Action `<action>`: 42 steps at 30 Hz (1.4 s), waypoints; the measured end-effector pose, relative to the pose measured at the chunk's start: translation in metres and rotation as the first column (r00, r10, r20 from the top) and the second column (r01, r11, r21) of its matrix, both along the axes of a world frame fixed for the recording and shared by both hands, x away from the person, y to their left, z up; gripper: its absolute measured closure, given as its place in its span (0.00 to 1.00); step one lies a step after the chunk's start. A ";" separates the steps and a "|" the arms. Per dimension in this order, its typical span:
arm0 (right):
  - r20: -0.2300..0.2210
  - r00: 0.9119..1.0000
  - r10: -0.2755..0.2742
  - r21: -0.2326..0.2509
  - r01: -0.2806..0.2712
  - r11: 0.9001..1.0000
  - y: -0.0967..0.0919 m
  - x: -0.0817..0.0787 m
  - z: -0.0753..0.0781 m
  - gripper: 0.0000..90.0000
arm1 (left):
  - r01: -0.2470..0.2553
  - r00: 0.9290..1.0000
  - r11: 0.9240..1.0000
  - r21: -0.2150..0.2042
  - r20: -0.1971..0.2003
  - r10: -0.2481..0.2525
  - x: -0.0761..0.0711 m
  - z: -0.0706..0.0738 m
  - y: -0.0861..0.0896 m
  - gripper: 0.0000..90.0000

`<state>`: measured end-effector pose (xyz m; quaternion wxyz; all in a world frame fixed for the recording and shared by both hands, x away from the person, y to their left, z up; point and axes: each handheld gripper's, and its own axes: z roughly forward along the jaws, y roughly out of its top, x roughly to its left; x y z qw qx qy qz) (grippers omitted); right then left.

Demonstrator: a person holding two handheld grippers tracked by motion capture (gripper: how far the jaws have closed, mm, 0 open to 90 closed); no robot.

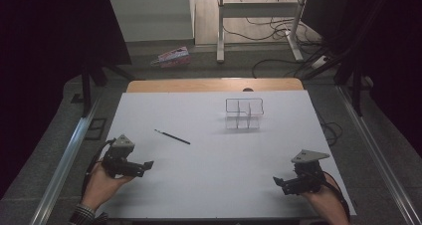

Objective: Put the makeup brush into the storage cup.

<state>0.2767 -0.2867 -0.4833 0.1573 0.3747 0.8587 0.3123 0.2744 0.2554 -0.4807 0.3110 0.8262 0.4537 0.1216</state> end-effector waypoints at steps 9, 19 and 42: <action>0.001 1.000 0.005 -0.003 -0.005 1.000 0.000 0.000 -0.001 0.01 | 0.025 0.999 1.000 0.005 -0.022 -0.025 0.022 0.000 -0.005 0.07; -0.005 1.000 0.016 -0.002 -0.016 1.000 0.001 0.000 -0.002 0.01 | 0.060 0.998 0.998 0.018 -0.035 -0.059 0.041 0.002 -0.015 0.07; -0.018 0.999 0.027 -0.002 -0.027 1.000 0.002 0.000 -0.003 0.02 | 0.125 0.990 0.991 0.054 -0.077 -0.120 0.087 0.010 -0.038 0.07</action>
